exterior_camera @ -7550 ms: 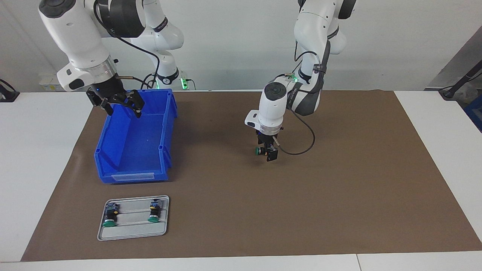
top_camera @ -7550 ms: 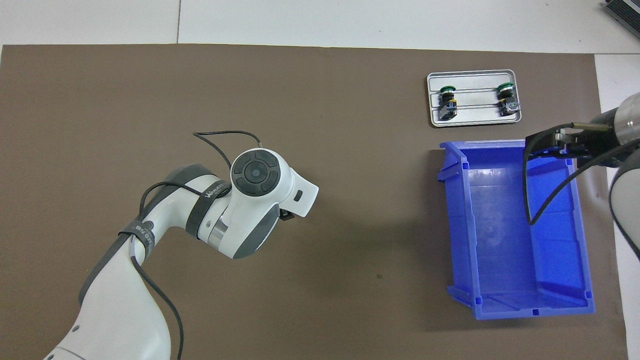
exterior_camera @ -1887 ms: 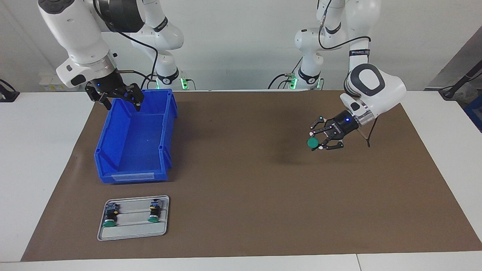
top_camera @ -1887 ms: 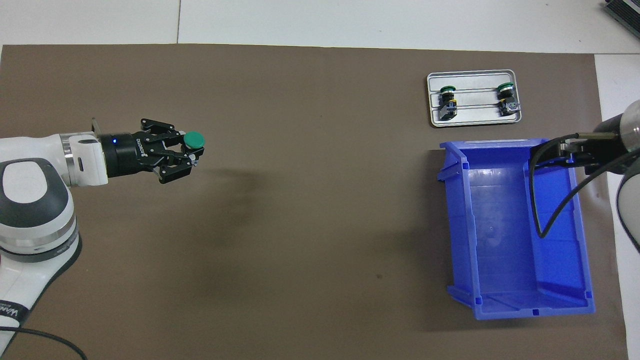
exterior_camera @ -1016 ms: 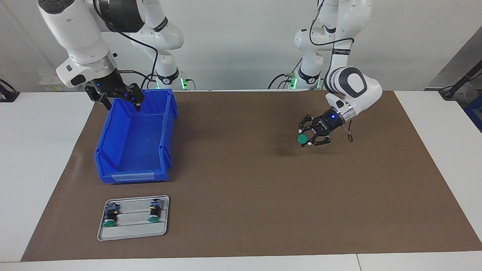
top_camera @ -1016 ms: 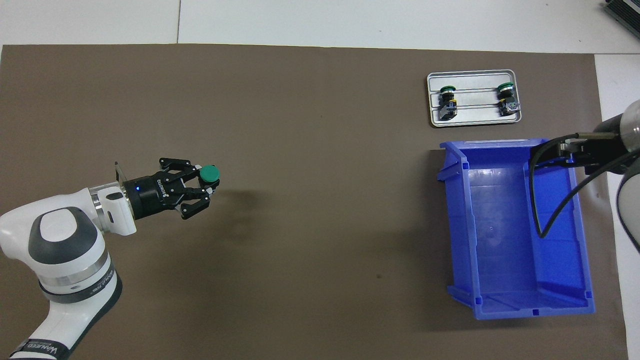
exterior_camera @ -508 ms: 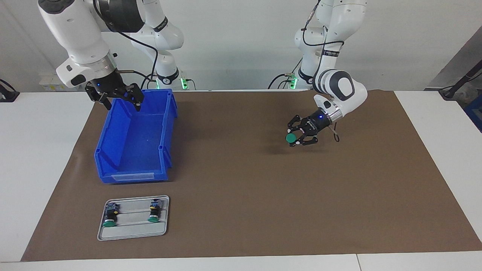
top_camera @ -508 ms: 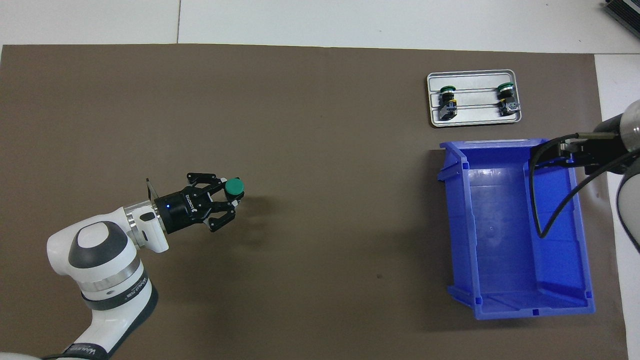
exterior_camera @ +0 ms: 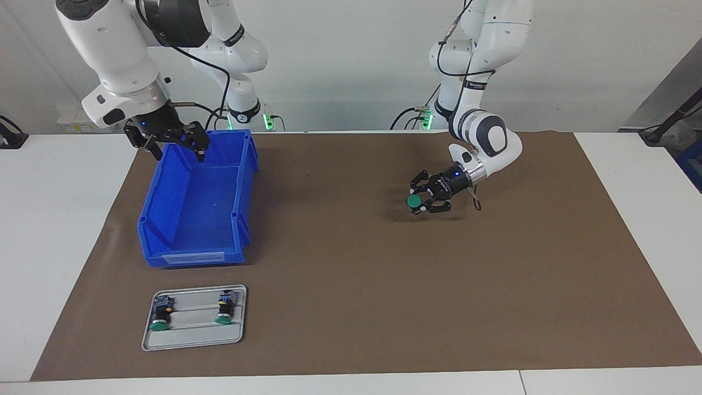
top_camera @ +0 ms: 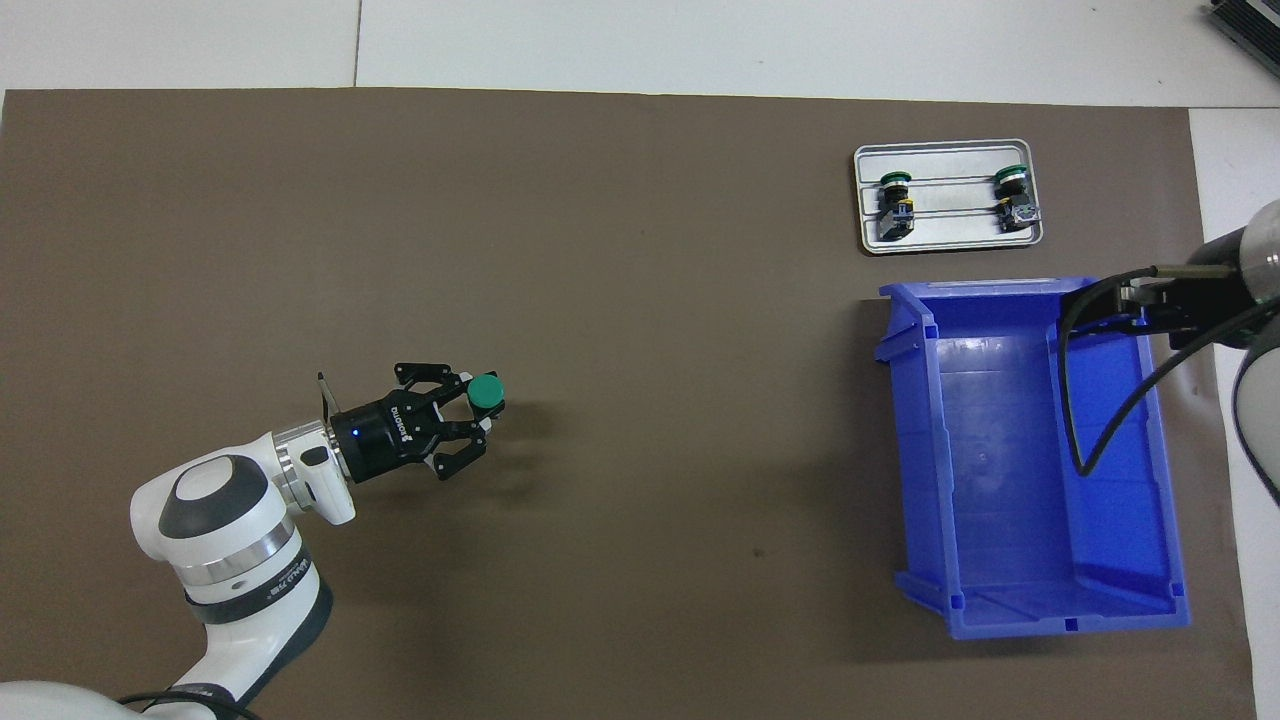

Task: Place and press button with both arms
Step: 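Carry the held part back toward the table center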

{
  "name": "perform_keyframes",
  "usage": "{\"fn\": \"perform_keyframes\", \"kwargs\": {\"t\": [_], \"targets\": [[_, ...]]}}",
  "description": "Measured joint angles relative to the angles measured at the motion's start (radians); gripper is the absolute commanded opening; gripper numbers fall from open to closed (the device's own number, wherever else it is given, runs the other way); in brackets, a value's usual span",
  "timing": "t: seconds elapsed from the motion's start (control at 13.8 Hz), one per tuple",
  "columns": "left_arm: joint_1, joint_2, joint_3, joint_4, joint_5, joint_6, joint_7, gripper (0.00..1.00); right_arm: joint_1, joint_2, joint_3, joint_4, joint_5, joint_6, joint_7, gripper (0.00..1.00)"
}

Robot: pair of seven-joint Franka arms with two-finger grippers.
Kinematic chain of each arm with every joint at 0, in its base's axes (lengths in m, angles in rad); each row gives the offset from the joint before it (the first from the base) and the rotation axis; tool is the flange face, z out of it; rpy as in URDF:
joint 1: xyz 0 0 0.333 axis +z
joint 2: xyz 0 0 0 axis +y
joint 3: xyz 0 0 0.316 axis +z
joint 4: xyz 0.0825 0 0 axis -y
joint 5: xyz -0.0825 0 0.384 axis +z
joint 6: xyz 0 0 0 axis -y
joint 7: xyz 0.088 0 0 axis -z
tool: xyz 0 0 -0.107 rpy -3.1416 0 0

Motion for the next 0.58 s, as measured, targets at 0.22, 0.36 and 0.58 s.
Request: {"fn": "perform_keyframes", "kwargs": {"t": [0.22, 0.36, 0.58], "targets": [[0.000, 0.005, 0.002, -0.050, -0.017, -0.003, 0.040, 0.28, 0.000, 0.000, 0.000, 0.000, 0.000, 0.000, 0.000, 1.00], [0.000, 0.005, 0.002, -0.058, -0.019, -0.015, 0.058, 0.28, 0.000, 0.000, 0.000, 0.000, 0.000, 0.000, 0.000, 1.00], [0.000, 0.005, 0.001, -0.059, -0.019, -0.060, 0.068, 0.37, 0.000, 0.000, 0.000, 0.000, 0.000, 0.000, 0.000, 1.00]]}}
